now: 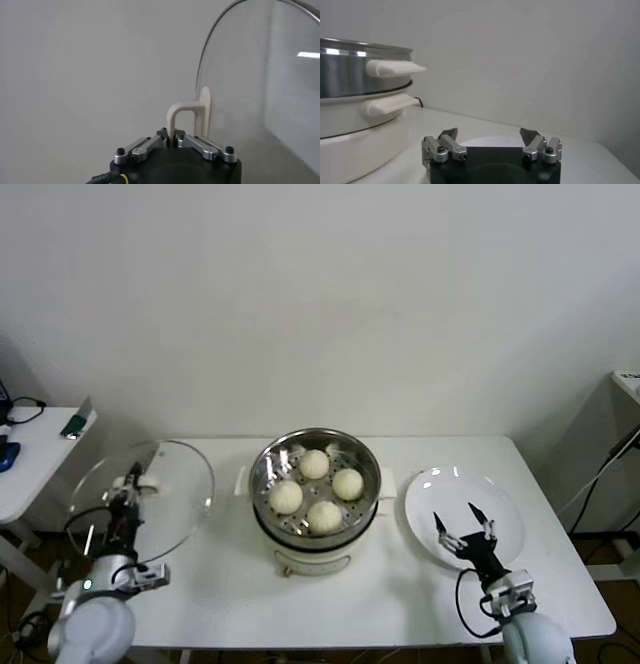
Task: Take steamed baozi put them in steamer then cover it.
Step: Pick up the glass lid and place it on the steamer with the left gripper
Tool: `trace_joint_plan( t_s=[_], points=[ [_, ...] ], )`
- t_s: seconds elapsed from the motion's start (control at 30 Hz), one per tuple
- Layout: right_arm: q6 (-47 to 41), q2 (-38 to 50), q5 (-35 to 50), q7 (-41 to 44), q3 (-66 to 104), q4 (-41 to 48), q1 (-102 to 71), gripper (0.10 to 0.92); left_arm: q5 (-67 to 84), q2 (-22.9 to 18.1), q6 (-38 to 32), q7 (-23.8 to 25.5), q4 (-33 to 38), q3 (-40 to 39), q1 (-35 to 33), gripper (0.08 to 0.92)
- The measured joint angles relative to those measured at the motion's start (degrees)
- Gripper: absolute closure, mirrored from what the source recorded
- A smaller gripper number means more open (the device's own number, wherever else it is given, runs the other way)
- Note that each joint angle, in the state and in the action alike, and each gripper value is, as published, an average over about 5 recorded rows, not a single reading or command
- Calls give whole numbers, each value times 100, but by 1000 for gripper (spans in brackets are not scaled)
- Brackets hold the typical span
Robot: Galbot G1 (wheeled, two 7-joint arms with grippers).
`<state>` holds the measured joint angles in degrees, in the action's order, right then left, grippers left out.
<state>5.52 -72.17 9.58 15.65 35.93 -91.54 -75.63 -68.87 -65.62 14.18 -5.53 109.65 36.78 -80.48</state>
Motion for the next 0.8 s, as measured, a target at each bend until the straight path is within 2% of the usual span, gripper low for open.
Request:
trace_joint_plan(
  t_s=[0.23, 0.47, 0.63, 0.8],
  points=[
    [-11, 89, -4, -6, -100, 166, 215, 203, 490, 702, 863, -26, 658, -514, 0, 848],
    [7, 65, -66, 13, -147, 419, 479, 203, 880, 1295, 1675, 92, 1014, -1442, 467, 848],
    [28, 3, -128, 33, -174, 634, 677, 203, 886, 1456, 2136, 408, 1108, -2208, 1022, 848],
    [30, -26, -168, 52, -189, 776, 805, 203, 715, 1339, 2479, 811, 1023, -2923, 1608, 848]
  ],
)
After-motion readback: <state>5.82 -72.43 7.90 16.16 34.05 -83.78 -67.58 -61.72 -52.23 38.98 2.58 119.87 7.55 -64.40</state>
